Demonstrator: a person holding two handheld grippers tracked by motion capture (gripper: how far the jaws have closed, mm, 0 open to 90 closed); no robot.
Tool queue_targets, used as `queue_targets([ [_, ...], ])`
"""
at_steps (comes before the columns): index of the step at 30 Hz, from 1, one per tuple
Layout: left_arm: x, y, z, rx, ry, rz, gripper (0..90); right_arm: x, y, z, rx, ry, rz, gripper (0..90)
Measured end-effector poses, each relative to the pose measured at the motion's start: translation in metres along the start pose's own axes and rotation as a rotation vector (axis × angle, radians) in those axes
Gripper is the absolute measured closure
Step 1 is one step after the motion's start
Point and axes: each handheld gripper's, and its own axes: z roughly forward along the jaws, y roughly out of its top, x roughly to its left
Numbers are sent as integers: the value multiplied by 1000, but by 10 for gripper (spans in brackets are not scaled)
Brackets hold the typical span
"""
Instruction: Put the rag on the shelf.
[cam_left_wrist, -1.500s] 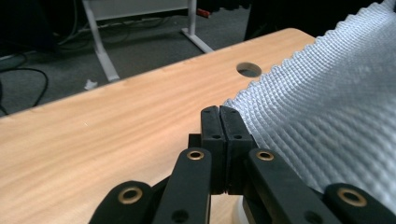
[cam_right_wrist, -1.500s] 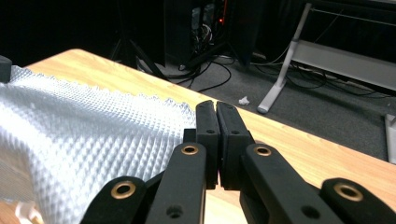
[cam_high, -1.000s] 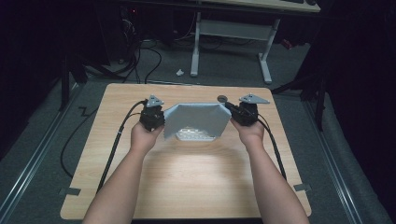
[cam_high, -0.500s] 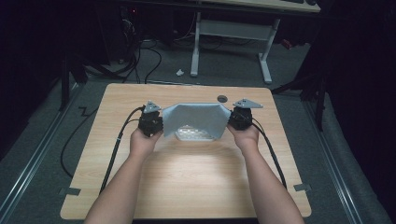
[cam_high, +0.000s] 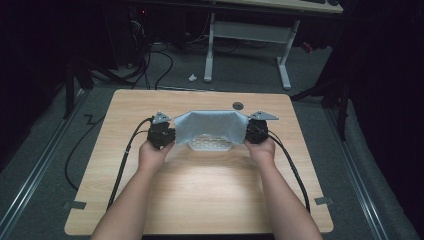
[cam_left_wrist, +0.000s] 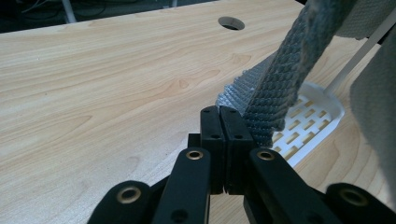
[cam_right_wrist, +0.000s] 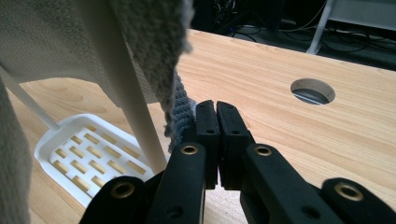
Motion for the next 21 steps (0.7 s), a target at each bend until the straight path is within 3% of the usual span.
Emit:
queue_targets([
  [5,1,0,-2,-4,4,-5,875,-1,-1,0,8,-7,1,892],
  [8,2,1,-4,-10,12,-10,781,-4,0,0,7,-16,8,856],
  [14,6,3,-11,-32,51,-13,682,-8,2,-5,6,-37,16,800],
  [21,10,3,-19,-51,69,-23,666,-11,5,-15,-8,-53,3,780],
])
